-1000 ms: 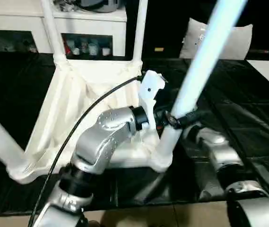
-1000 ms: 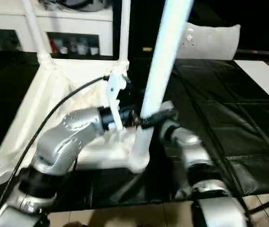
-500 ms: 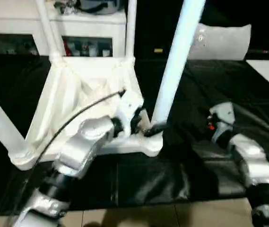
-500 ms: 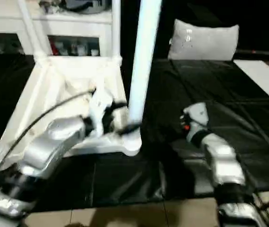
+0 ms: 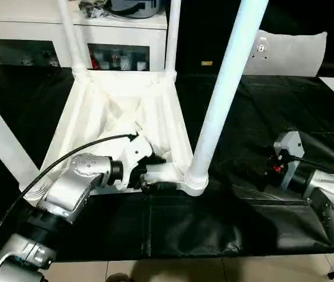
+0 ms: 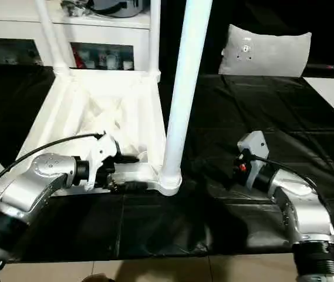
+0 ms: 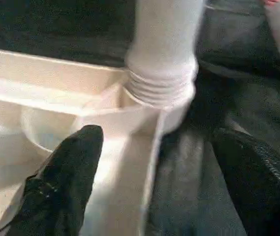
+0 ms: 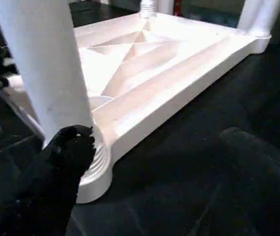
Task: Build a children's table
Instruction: Rotate leg to tighten
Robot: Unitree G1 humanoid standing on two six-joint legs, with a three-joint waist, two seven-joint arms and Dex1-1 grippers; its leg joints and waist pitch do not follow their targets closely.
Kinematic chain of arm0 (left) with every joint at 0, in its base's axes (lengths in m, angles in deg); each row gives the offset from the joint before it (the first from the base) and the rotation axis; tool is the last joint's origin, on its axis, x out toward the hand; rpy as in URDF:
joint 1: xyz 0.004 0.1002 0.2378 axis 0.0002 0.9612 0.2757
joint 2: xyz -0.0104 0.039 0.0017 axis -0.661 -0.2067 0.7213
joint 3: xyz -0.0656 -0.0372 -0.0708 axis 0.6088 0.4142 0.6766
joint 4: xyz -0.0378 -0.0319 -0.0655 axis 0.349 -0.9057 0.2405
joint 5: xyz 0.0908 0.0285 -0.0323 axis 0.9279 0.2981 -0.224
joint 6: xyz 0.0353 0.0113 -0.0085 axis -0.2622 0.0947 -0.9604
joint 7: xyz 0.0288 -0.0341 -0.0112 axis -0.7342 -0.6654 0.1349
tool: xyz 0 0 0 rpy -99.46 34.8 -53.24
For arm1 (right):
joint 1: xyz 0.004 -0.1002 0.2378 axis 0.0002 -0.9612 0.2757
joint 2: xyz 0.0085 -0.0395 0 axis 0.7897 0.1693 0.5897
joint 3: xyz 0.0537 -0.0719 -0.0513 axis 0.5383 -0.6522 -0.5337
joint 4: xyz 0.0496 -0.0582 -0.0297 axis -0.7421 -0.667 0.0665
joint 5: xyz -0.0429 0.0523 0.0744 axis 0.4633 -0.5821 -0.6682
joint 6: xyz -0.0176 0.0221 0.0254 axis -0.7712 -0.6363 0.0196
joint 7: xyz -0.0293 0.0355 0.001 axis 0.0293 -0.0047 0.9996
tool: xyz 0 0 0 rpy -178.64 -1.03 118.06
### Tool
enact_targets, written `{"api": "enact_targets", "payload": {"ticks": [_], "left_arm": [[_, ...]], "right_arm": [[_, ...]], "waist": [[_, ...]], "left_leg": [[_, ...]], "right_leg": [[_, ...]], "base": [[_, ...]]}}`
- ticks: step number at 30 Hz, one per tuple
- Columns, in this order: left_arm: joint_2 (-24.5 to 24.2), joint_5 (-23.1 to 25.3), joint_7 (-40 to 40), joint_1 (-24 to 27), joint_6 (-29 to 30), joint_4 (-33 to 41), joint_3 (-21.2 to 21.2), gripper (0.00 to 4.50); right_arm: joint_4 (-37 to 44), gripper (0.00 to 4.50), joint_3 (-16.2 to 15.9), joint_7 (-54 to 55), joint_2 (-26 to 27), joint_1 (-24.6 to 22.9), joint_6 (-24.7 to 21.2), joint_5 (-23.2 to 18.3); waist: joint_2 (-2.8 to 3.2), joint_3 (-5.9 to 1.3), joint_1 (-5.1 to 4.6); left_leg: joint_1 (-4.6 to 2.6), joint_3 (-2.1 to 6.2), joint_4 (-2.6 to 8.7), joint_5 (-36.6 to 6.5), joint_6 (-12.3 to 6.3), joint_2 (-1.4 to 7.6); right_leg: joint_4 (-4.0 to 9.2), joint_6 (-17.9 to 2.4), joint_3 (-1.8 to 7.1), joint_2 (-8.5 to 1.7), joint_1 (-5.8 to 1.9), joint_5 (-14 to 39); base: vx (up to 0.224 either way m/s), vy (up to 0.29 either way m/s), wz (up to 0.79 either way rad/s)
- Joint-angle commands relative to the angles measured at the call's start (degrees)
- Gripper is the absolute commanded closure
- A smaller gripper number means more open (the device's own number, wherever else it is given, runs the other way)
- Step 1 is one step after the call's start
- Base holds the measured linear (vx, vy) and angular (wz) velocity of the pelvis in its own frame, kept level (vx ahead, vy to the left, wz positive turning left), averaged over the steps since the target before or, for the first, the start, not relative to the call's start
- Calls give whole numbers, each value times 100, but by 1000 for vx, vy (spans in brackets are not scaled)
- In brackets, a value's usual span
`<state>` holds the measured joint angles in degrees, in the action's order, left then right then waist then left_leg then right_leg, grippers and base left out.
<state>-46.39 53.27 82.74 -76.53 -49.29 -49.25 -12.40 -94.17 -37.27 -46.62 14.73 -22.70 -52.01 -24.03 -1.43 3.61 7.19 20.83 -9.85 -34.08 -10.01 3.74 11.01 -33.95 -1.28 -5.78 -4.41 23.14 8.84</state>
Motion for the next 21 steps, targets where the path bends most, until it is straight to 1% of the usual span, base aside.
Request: {"api": "enact_targets", "payload": {"ticks": [1, 2, 3, 4, 5, 6, 8, 9, 10, 11, 13, 14, 15, 16, 17, 18, 19, 20, 21], "left_arm": [[-31, 102, 209, -123, -179, -135, -115, 89], [-31, 102, 209, -123, -179, -135, -115, 89], [-1, 157, 211, -154, -258, -234, -136, 96], [18, 188, 195, -172, -281, -286, -150, 104], [45, 256, 179, -207, -346, -389, -179, 104], [68, 341, 145, -243, -407, -509, -219, 128], [123, 449, 138, -319, -568, -763, -243, 136], [138, 462, 138, -337, -595, -817, -240, 140], [166, 477, 174, -373, -651, -921, -232, 149], [182, 486, 212, -401, -690, -1001, -228, 162], [200, 512, 272, -460, -769, -1167, -228, 179], [218, 536, 298, -540, -862, -1366, -216, 182], [226, 557, 305, -578, -902, -1451, -214, 189], [228, 578, 320, -613, -936, -1522, -221, 200], [229, 588, 333, -630, -951, -1555, -225, 213], [243, 616, 363, -662, -997, -1633, -220, 221], [256, 633, 394, -697, -1028, -1707, -213, 230], [276, 658, 422, -726, -1069, -1783, -196, 230], [293, 679, 461, -760, -1104, -1866, -189, 246]], "right_arm": [[236, 0, 13, -120, -112, -83, -231, -78], [236, 0, 13, -120, -112, -83, -231, -78], [265, 0, -17, -171, -144, -97, -269, -61], [270, 0, -33, -186, -153, -104, -265, -48], [275, 0, -53, -207, -162, -113, -264, -41], [276, 0, -73, -216, -159, -122, -219, -18], [293, 0, -96, -247, -169, -135, -243, -43], [301, 0, -101, -258, -175, -139, -252, -53], [298, 0, -106, -264, -193, -143, -262, -66], [275, 0, -106, -263, -207, -142, -260, -68], [211, 0, -88, -201, -219, -136, -218, 3], [227, 0, -29, -253, -225, -131, -497, -137], [269, 0, 2, -296, -219, -149, -522, -194], [286, 0, 44, -236, -192, -164, -397, -165], [293, 0, 57, -190, -181, -173, -328, -130], [299, 0, 72, -125, -166, -183, -237, -79], [364, 0, 47, -190, -176, -221, -263, -112], [413, 0, 23, -256, -188, -248, -302, -152], [465, 0, -11, -295, -188, -276, -207, -131]], "waist": [[26, -368, 25], [25, -372, 33], [147, -378, 55], [101, -371, 39], [61, -380, 52], [93, -378, 70], [71, -382, 84], [77, -384, 92], [125, -389, 103], [100, -387, 98], [104, -398, 116], [191, -404, 137], [164, -393, 119], [166, -403, 123], [153, -413, 131], [164, -416, 135], [165, -411, 133], [197, -414, 134], [180, -413, 133]], "left_leg": [[-93, 103, 454, -1915, -94, 217], [-94, 105, 457, -1920, -92, 220], [-97, 127, 459, -1946, -52, 231], [-102, 103, 458, -1989, -64, 229], [-101, 106, 451, -1974, -63, 218], [-100, 102, 444, -1932, -84, 208], [-91, 95, 434, -1853, -112, 195], [-93, 101, 438, -1823, -112, 208], [-96, 108, 437, -1833, -104, 212], [-96, 94, 433, -1838, -118, 205], [-90, 98, 437, -1795, -126, 214], [-93, 112, 436, -1801, -113, 215], [-97, 96, 439, -1823, -138, 208], [-89, 99, 437, -1839, -128, 210], [-81, 100, 436, -1806, -139, 211], [-90, 97, 430, -1798, -138, 212], [-81, 96, 431, -1787, -146, 207], [-90, 95, 429, -1802, -147, 209], [-82, 93, 426, -1787, -162, 202]], "right_leg": [[573, -547, 270, -462, -248, 2906], [566, -543, 271, -463, -254, 2900], [544, -593, 275, -479, -255, 2828], [587, -577, 272, -456, -242, 2821], [559, -586, 270, -462, -263, 2778], [570, -565, 268, -468, -257, 2844], [587, -499, 258, -464, -268, 2927], [582, -499, 259, -471, -264, 2927], [577, -514, 259, -478, -263, 2910], [593, -520, 256, -462, -256, 2885], [569, -554, 261, -467, -266, 2797], [554, -582, 263, -474, -267, 2751], [595, -579, 258, -450, -261, 2756], [572, -612, 256, -453, -280, 2650], [552, -623, 256, -458, -285, 2587], [547, -636, 258, -468, -275, 2615], [558, -628, 256, -470, -277, 2656], [574, -615, 255, -468, -275, 2694], [571, -596, 249, -463, -281, 2708]], "base": [[0, 0, 0], [0, 0, 0], [0, 0, 0], [0, 0, 0], [0, 0, 0], [0, 0, 0], [0, 0, 0], [0, 0, 0], [0, 0, 0], [0, 0, 0], [0, 0, 0], [0, 0, 0], [0, 0, 0], [0, 0, 0], [0, 0, 0], [0, 0, 0], [0, 0, 0], [0, 0, 0], [0, 0, 0]]}}
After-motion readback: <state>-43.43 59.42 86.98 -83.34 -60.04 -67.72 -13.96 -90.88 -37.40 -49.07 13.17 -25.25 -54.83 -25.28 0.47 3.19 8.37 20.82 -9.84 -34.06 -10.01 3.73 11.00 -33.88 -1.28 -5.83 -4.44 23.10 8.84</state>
